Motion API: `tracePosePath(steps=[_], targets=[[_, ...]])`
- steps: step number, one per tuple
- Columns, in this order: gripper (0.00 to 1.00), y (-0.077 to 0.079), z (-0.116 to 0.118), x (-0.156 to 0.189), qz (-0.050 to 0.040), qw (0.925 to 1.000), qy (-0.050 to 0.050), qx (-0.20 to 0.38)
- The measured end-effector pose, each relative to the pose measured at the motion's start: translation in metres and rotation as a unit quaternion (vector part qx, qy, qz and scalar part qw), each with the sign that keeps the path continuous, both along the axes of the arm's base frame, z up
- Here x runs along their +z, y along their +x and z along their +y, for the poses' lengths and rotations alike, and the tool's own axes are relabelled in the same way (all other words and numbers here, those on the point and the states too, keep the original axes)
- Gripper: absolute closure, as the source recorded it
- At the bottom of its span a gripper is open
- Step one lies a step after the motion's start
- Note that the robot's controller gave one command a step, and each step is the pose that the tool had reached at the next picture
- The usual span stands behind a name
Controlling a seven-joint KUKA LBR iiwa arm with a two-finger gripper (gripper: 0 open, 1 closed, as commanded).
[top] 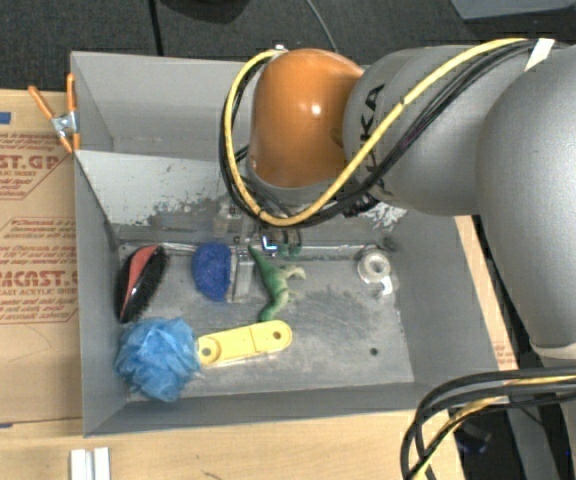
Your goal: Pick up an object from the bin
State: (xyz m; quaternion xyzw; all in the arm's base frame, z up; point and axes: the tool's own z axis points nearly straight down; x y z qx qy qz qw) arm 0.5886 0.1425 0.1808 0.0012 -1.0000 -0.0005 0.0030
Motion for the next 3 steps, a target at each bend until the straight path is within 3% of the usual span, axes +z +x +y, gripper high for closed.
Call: tracePosePath(steps=[1, 2, 3], targets=[[0.0, 0.002, -0.001, 0.005, -0.0037, 1.0, 0.001, -0.001], [0.0, -0.005, -0.004, -0.035, -0.0069, 0.9998, 0.001, 0.019], [0.0, -0.002, -0.014, -0.095, -0.0063, 0.9994, 0.001, 0.035]])
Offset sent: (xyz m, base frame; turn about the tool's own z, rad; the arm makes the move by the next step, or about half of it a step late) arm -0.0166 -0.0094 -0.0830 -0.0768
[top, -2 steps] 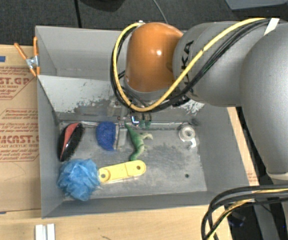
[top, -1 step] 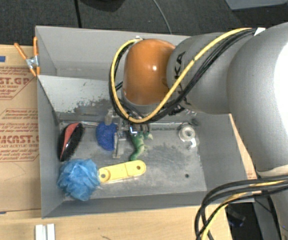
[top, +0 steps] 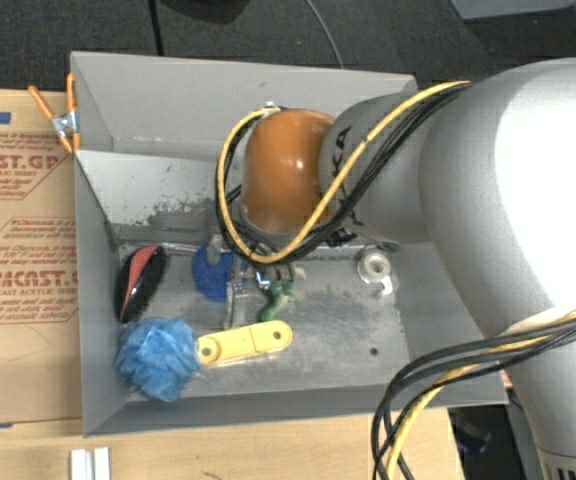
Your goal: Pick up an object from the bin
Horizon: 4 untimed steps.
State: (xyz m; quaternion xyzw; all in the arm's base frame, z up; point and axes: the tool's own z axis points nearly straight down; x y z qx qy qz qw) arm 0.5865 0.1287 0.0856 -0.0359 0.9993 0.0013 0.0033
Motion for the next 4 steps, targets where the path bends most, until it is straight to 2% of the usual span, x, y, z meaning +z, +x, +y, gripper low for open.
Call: tracePosePath(steps=[1, 3, 4], targets=[[1.0, 0.007, 0.005, -0.012, -0.0055, 0.9998, 0.002, -0.018], [1.0, 0.003, 0.005, -0.005, -0.0019, 0.9998, 0.001, -0.02], [1.0, -0.027, 0.051, -0.013, -0.0078, 0.9986, 0.003, 0.052]])
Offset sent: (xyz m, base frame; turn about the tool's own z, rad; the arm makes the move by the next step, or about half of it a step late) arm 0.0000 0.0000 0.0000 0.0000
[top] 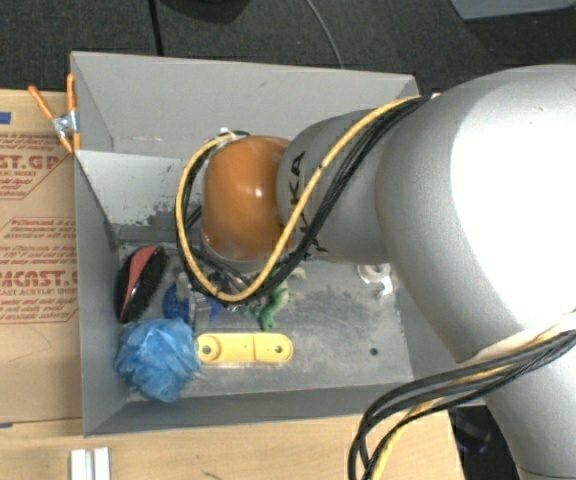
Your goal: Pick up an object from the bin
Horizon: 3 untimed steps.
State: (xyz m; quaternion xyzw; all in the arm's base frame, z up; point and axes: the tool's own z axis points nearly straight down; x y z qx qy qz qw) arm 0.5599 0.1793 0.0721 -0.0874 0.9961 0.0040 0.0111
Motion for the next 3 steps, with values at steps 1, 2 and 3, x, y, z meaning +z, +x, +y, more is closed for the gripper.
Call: tracePosePath(steps=[1, 2, 3], targets=[[1.0, 0.0, -0.0001, 0.0, 0.0001, 1.0, 0.0, 0.0], [1.0, 0.0, -0.0002, 0.0, 0.0002, 1.0, 0.0, 0.0], [1.0, 0.0, -0.0002, 0.0, 0.0002, 1.0, 0.0, 0.0]])
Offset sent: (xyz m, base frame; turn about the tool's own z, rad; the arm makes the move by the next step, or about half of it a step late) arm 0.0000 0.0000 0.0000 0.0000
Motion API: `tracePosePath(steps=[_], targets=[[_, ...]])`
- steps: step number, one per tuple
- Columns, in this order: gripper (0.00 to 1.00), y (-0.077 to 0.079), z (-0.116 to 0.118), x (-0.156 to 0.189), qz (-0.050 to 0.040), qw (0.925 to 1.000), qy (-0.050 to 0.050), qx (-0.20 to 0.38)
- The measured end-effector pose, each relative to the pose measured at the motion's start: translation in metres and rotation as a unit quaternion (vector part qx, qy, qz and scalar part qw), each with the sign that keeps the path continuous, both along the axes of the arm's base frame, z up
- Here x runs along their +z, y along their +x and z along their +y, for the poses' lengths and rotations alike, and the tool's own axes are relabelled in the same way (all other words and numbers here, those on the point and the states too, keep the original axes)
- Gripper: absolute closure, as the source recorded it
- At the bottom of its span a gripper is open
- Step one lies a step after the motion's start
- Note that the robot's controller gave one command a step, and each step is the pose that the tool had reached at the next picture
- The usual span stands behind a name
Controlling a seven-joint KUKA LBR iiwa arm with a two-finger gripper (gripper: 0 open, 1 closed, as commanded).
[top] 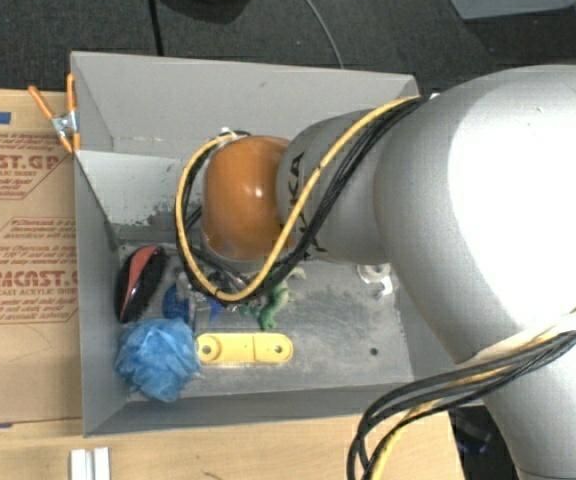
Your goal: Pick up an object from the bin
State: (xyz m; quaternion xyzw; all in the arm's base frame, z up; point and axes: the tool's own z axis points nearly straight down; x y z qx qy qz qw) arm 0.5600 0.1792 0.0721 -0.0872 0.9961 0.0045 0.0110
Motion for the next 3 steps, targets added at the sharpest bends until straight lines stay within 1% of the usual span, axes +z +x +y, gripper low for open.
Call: tracePosePath(steps=[1, 2, 3], targets=[[1.0, -0.001, -0.006, 0.106, -0.0014, 0.9999, 0.0, 0.014], [1.0, -0.001, -0.006, 0.106, -0.0014, 0.9999, 0.0, 0.014], [1.0, -0.003, -0.009, 0.161, 0.0002, 0.9999, -0.001, 0.017]])
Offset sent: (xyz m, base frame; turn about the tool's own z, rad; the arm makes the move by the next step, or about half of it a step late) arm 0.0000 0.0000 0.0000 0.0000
